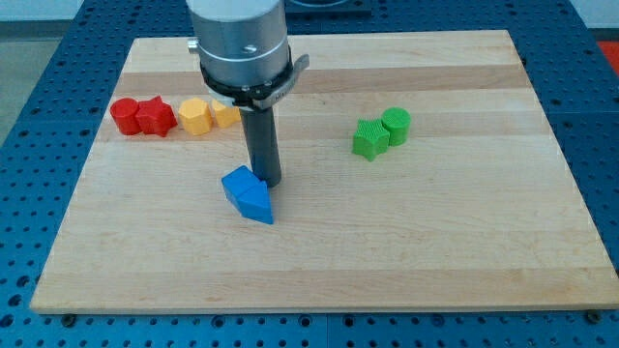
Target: Push the blue blocks vertically to the bottom of the yellow blocks
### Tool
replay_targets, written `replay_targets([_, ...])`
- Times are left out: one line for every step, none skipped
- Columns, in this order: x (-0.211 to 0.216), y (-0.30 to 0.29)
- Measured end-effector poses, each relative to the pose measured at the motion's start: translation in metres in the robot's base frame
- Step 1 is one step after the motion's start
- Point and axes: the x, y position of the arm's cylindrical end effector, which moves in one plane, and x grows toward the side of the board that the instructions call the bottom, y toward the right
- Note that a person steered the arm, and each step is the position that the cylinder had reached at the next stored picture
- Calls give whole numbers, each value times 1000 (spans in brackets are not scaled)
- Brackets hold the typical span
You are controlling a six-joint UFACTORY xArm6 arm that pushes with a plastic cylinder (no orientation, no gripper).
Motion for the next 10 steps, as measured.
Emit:
replay_targets([-18, 0])
replay_targets([-24, 12])
replay_targets([17, 16])
replay_targets([41, 4])
replay_targets([41, -43])
replay_targets([41, -44])
replay_targets([35, 25])
replay_targets([-8, 30])
replay_targets([-16, -17])
replay_targets([-16, -44])
